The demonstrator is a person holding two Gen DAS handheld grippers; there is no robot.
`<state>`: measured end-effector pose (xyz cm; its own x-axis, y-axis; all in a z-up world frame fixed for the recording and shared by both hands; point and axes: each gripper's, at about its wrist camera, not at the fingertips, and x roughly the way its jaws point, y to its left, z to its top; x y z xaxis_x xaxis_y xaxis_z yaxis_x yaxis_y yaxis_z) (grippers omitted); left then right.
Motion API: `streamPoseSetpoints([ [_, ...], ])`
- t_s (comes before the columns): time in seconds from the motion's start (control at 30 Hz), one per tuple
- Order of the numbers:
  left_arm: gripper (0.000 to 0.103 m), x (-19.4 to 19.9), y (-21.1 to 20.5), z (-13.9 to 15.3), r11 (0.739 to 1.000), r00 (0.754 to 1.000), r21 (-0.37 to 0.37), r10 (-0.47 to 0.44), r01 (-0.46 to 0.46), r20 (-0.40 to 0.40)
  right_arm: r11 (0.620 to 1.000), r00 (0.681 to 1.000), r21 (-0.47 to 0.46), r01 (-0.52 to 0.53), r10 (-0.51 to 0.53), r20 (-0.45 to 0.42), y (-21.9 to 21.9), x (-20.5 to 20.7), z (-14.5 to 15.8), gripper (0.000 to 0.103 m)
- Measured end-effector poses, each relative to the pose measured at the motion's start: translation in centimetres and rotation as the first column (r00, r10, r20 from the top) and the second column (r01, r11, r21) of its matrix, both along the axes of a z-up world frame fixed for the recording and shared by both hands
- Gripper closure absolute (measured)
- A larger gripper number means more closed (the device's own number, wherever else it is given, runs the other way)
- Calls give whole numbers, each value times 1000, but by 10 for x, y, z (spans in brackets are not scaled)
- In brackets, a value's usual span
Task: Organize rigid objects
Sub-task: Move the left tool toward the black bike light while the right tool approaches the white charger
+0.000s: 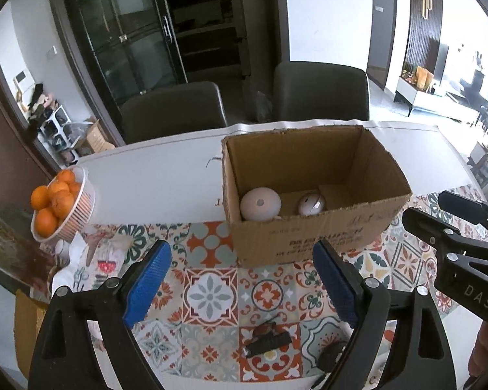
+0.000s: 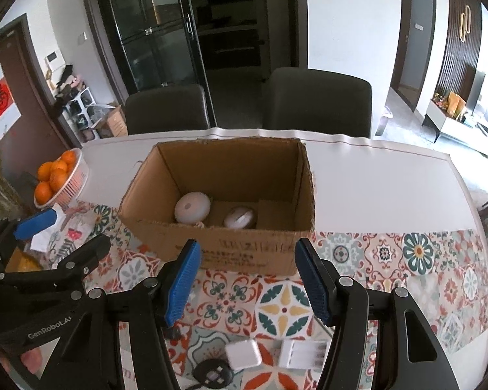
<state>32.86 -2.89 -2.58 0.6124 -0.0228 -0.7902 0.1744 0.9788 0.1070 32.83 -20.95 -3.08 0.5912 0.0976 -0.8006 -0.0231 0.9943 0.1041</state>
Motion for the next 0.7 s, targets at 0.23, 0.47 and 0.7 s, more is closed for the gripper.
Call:
streamPoseSetpoints([
  [0.23,13,-17,6,-12,1000,999,-8,16,-16,-31,1000,999,-2,-12,11,-36,3,-14,-10,41],
  [0.47,13,-27,10,-31,999,996,-22,27,-30,-89,1000,995,12,-21,22,-100,5,-24,-27,40],
  [0.7,13,-34,12,-58,999,985,-33,25,-31,-169,999,985,7,-44,45,-167,9,-31,-44,40],
])
